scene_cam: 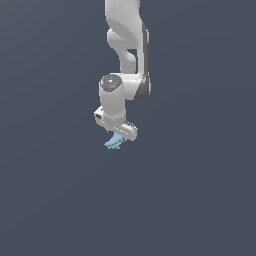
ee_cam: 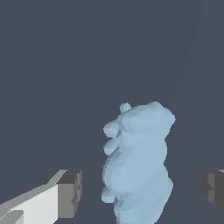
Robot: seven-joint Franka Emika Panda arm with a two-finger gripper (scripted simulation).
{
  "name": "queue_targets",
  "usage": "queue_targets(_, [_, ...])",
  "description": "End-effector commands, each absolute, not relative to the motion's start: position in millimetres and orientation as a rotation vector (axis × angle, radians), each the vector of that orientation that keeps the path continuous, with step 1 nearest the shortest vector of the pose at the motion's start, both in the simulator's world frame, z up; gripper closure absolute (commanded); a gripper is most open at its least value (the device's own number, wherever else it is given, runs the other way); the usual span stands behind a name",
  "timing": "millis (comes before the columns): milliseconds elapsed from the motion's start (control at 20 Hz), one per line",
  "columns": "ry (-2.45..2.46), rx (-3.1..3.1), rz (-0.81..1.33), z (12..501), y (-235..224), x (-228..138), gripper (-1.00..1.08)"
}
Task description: Pick up the object and move it to a goal position.
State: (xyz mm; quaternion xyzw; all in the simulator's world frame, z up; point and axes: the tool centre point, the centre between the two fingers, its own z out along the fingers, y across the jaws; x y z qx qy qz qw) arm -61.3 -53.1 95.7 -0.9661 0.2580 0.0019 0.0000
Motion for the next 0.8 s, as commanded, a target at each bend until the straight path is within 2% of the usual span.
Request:
queue_targets(0, [0.848,-3.025,0.001,93,-55,-64,-0.92])
queue_targets(400, [0.854,-3.024,0.002,87,-56,-65,-0.92])
queue_targets(750, [0.860,-3.022,0.000,56,-56,-67,-0.92])
